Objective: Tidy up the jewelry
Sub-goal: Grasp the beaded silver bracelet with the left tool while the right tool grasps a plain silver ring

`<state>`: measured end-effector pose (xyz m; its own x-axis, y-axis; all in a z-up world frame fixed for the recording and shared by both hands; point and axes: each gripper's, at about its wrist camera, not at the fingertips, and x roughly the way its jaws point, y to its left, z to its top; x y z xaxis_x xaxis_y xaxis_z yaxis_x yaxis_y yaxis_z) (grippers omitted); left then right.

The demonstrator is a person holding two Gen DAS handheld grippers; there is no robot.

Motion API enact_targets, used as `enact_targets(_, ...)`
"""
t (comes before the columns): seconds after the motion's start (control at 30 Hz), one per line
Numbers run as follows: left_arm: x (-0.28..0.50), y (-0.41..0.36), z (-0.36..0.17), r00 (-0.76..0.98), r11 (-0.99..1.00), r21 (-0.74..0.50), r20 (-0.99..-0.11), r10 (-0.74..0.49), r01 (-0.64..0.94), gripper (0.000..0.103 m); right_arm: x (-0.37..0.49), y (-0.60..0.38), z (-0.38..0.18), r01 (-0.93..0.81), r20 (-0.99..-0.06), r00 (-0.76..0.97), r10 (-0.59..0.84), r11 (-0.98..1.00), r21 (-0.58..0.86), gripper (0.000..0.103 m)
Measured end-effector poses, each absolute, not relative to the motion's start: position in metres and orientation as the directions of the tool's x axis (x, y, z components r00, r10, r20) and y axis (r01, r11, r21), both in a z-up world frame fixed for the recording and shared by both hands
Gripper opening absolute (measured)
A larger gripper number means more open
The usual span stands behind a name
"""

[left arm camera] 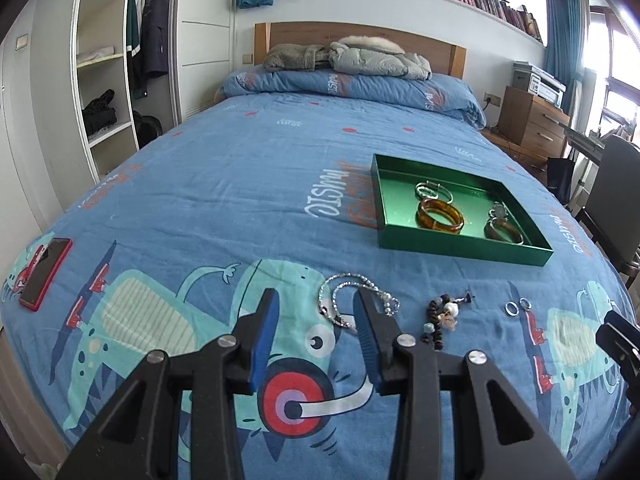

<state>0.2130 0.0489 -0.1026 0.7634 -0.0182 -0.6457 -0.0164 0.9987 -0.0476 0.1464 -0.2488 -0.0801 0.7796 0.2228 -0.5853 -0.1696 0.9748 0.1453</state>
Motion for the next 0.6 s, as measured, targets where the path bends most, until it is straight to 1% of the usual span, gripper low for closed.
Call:
enact_targets(0.17, 0.239, 0.051, -0.137, 0.712, 0.997, -0.068, -0.701, -0.031, -0.024, 0.037, 0.172, -0.243, -0.118, -0.172, -0.644, 0.726, 0.241, 0.97, 0.17, 0.047)
enact_targets(0.43, 0.271, 0.048, -0.178, 0.641, 0.994, -0.112, -0.763, -0.083, -0.004, 0.037, 0.202, -0.236, -0.156, -0.184, -0.691, 0.677, 0.253, 0.967, 0.174, 0.044)
enact_targets(0.6, 0.282, 0.04, -0.185, 0.64, 0.996, -0.09, -0.764, -0.079, 0.016, 0.037, 0.211, -0.239, -0.167, -0.169, -0.698, 0.672, 0.249, 0.969, 0.182, 0.041)
